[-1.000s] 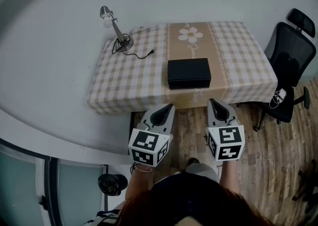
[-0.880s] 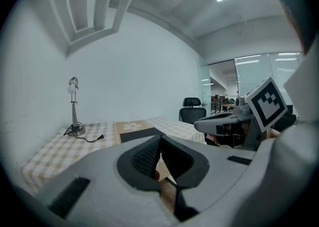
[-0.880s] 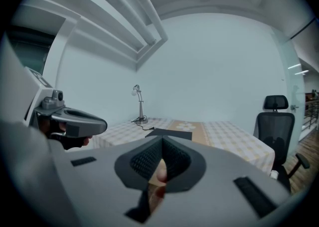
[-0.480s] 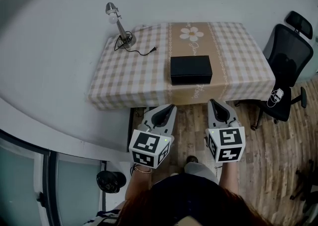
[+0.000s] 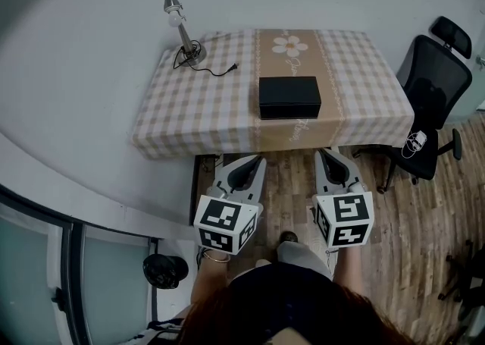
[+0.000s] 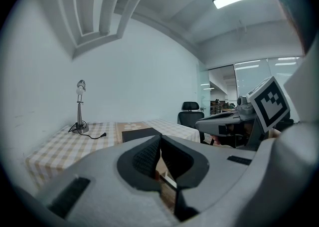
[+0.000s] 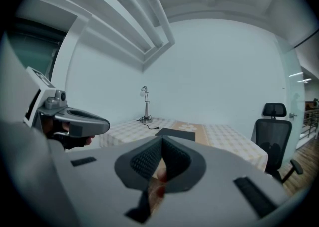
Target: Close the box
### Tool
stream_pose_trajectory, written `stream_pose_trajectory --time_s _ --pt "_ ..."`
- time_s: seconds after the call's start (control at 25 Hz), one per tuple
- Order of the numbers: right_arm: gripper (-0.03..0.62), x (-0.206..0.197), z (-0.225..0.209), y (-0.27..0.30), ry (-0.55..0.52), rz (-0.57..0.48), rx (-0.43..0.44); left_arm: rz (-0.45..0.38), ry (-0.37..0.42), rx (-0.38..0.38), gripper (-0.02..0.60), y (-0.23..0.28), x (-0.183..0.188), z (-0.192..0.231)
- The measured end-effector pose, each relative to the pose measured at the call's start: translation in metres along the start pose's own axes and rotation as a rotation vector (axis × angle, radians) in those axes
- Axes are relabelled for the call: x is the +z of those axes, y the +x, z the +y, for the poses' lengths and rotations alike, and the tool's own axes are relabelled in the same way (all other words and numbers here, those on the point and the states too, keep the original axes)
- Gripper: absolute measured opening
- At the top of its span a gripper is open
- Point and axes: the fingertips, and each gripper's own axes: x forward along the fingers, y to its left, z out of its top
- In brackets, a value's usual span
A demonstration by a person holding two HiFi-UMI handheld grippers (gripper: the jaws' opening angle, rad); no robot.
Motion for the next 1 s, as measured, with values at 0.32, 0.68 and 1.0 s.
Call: stream_pose_trajectory --time_s 0.32,0.68,1.0 --pt "0.017 -0.005 0.018 -0.023 -0.024 0.008 -0.008 -0.003 -0.013 -0.007 0.028 -0.023 -0.010 -0.007" --pt "0.017 -0.007 0.045 -0.047 -0.051 0.006 -0.010 -0.024 -0.026 -0.010 0.028 -0.054 -0.016 -0.012" --pt "0.017 -0.007 0.063 -0.061 -0.074 0.012 -0.013 -0.036 -0.040 -0.012 0.028 -0.075 -0.020 -0.013"
